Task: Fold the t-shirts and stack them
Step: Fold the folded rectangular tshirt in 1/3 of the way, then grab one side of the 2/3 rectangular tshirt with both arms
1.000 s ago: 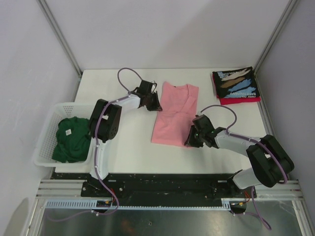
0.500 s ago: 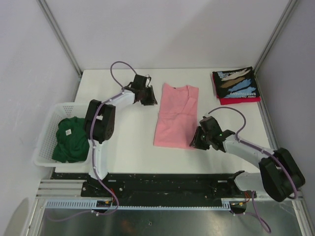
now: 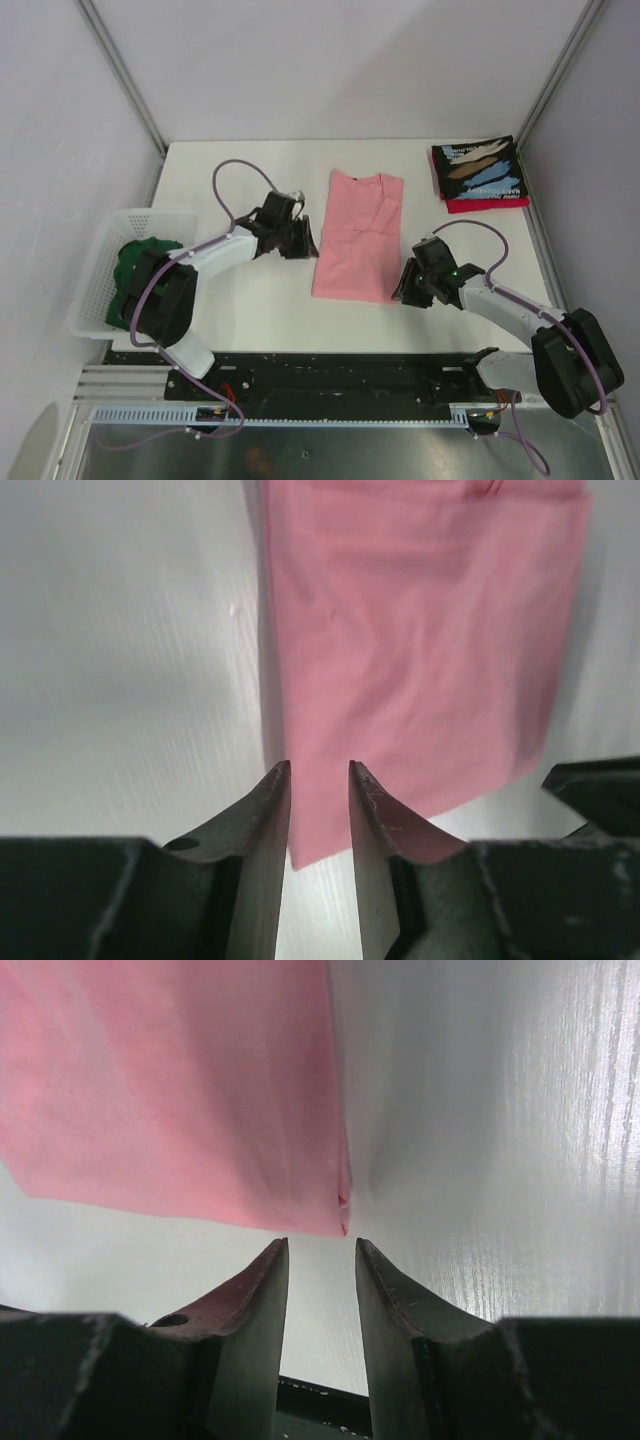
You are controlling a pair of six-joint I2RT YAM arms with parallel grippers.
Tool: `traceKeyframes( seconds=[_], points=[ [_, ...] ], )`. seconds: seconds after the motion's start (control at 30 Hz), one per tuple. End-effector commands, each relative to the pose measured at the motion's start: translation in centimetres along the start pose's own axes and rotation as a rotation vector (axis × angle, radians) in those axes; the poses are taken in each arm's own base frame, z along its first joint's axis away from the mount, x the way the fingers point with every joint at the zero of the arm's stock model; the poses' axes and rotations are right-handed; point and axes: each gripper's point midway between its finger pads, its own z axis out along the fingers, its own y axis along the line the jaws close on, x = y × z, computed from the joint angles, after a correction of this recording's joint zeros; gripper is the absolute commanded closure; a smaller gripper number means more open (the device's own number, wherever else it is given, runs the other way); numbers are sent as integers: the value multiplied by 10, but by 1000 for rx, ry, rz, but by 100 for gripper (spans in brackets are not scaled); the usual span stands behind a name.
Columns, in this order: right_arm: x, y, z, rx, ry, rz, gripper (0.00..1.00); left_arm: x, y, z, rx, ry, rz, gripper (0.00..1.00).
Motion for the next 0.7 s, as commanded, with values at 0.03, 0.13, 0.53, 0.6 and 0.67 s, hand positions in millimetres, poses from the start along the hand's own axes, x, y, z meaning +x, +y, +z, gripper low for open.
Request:
traceKeyframes(
  seconds=[0.03,0.13,0.53,0.6,0.67],
  points=[
    [-5,7,9,-21,-7,25,63,23,-4,-15,24,-9,-5,65],
    [-5,6,14,-14,-5,29,63,41,1,-15,19,18,-2,65],
    [-4,-6,23,45,-7,24,69,81,9,-9,17,92,-2,63],
    [-3,-5,24,43,-1,23,70,84,8,-6,18,104,3,62],
    [-2,-4,25,40,2,23,70,88,8,-5,19,116,6,62]
  ],
)
